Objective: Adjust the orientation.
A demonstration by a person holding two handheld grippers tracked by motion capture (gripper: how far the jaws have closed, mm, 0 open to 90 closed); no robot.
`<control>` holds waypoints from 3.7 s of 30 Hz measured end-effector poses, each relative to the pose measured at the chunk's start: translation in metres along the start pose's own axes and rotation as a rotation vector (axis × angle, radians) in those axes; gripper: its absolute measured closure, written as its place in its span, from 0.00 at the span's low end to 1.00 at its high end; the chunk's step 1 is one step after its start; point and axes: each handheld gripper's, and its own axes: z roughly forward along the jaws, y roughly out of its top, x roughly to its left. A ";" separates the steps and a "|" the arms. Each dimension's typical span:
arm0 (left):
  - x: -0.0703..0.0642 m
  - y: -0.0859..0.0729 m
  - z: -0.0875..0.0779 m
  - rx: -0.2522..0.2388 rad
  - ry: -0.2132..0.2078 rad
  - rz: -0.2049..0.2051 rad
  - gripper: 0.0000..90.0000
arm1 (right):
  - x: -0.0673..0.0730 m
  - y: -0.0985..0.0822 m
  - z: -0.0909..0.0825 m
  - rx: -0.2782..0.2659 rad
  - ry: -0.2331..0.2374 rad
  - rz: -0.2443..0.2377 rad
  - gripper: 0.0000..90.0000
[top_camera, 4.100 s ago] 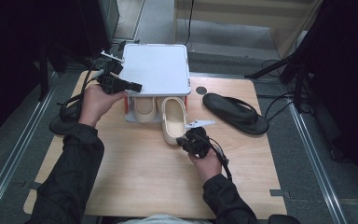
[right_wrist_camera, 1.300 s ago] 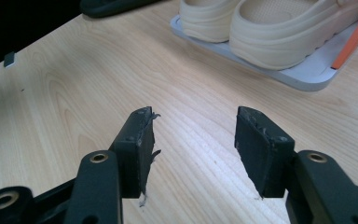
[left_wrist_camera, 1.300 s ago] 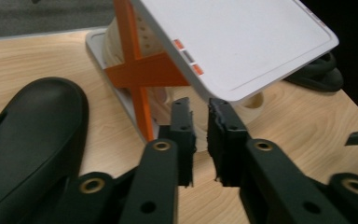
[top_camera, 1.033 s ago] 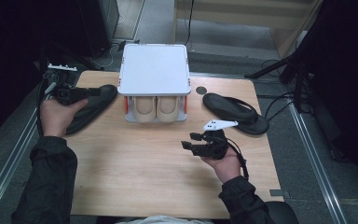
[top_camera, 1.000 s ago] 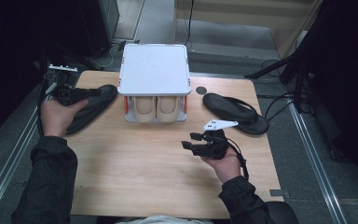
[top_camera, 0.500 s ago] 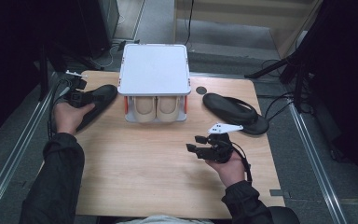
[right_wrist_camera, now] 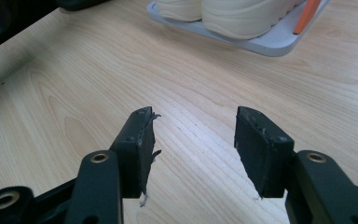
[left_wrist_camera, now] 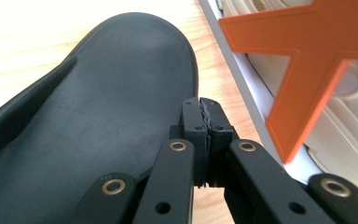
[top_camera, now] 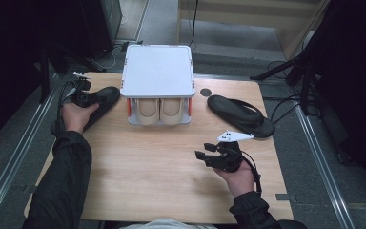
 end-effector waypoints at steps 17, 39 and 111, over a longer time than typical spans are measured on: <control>0.006 -0.002 0.007 0.045 -0.035 -0.029 1.00 | -0.002 -0.003 -0.006 -0.009 -0.014 0.015 0.54; -0.026 -0.051 -0.024 0.112 -0.055 0.035 1.00 | -0.010 0.015 0.001 -0.029 0.020 -0.001 0.53; 0.023 -0.142 -0.103 0.078 0.090 -0.091 1.00 | -0.003 0.035 0.030 -0.004 0.066 -0.034 0.52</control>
